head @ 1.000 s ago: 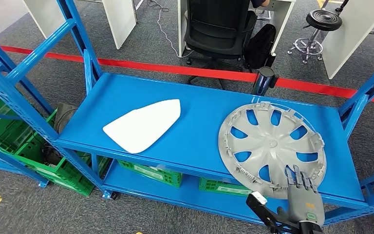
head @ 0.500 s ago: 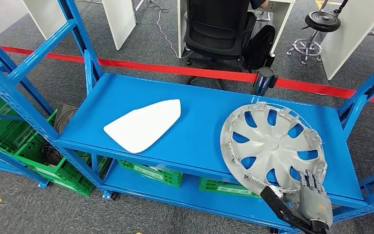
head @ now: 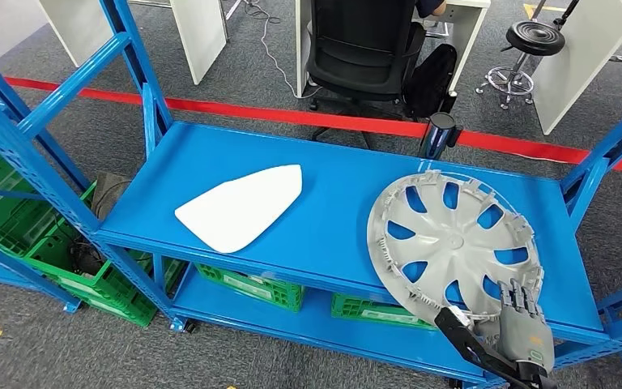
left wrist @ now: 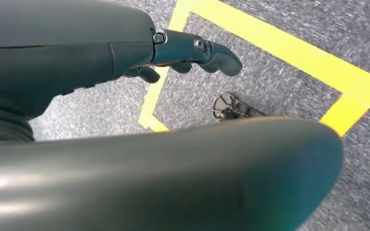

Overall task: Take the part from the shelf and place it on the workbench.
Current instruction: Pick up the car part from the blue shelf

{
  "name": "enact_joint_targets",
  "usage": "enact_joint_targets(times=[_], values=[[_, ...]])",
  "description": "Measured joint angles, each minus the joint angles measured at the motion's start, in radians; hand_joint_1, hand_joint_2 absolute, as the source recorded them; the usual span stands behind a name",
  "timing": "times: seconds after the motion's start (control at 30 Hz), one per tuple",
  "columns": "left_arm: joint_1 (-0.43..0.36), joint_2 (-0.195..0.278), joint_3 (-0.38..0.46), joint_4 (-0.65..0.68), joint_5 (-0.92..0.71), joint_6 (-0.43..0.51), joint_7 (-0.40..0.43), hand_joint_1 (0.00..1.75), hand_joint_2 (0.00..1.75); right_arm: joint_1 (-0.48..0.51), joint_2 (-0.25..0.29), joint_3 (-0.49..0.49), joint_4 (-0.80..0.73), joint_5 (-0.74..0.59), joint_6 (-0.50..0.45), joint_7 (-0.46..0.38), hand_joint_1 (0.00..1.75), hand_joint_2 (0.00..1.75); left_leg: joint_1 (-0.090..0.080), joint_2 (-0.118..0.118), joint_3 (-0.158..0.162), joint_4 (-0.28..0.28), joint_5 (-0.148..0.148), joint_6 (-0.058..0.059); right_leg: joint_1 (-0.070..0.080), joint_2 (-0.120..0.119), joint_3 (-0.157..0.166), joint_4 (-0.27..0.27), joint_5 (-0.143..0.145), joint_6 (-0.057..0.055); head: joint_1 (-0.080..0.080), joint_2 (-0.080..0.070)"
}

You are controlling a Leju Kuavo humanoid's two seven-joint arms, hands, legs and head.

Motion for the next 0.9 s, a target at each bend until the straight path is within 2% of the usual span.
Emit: enact_joint_targets(times=[0.4, 0.63, 0.9], values=[[0.001, -0.007, 0.004, 0.0, 0.003, -0.011, 0.013, 0.0, 0.0, 0.027, 0.0, -0.037, -0.019, 0.162, -0.01, 0.022, 0.0, 1.75, -0.001, -0.001, -0.002, 0.0, 0.002, 0.002, -0.001, 0.0, 0.0, 0.0, 0.001, 0.001, 0.0, 0.0], [0.001, -0.01, 0.015, 0.0, 0.008, -0.022, 0.021, 0.0, 0.0, 0.045, 0.0, -0.056, -0.045, 0.195, -0.002, 0.023, 0.0, 1.75, -0.001, -0.001, -0.002, 0.0, 0.001, 0.002, -0.001, 0.0, -0.001, 0.0, 0.001, 0.001, 0.0, 0.0], [0.001, -0.014, 0.016, 0.0, 0.001, -0.032, 0.018, 0.0, 0.0, 0.046, 0.0, -0.068, -0.101, 0.28, 0.073, 0.031, 0.0, 1.75, -0.001, -0.001, -0.003, 0.0, 0.001, 0.001, -0.001, 0.0, -0.001, 0.0, 0.001, 0.001, 0.0, 0.0]])
